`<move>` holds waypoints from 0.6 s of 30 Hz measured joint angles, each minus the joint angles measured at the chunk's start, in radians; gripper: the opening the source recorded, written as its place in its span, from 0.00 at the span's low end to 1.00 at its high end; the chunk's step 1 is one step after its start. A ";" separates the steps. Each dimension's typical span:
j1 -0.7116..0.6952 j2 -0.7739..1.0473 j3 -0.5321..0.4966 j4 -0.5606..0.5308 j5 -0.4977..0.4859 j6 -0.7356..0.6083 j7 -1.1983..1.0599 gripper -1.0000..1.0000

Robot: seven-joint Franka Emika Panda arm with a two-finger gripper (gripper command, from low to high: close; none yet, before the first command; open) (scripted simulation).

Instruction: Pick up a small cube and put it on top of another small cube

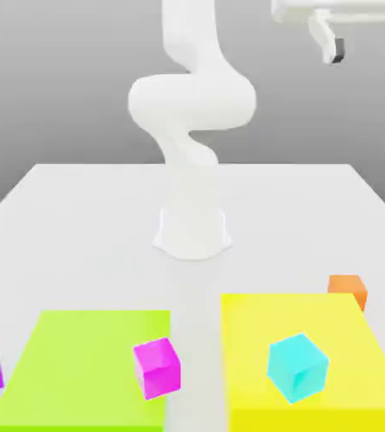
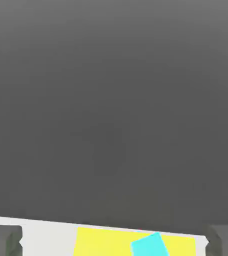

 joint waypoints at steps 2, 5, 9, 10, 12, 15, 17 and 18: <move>0.006 0.035 0.036 -0.022 0.005 0.022 0.035 0.50; 0.015 0.089 0.087 -0.055 0.013 0.056 0.088 0.50; 0.023 0.165 0.152 -0.099 0.021 0.104 0.160 0.50; 0.025 0.184 0.168 -0.111 0.023 0.116 0.179 0.50; 0.030 0.224 0.196 -0.134 0.023 0.141 0.217 0.50; 0.038 0.284 0.235 -0.168 0.021 0.180 0.275 0.50; 0.040 0.324 0.263 -0.192 0.018 0.207 0.316 0.50; 0.041 0.344 0.276 -0.204 0.015 0.220 0.337 0.50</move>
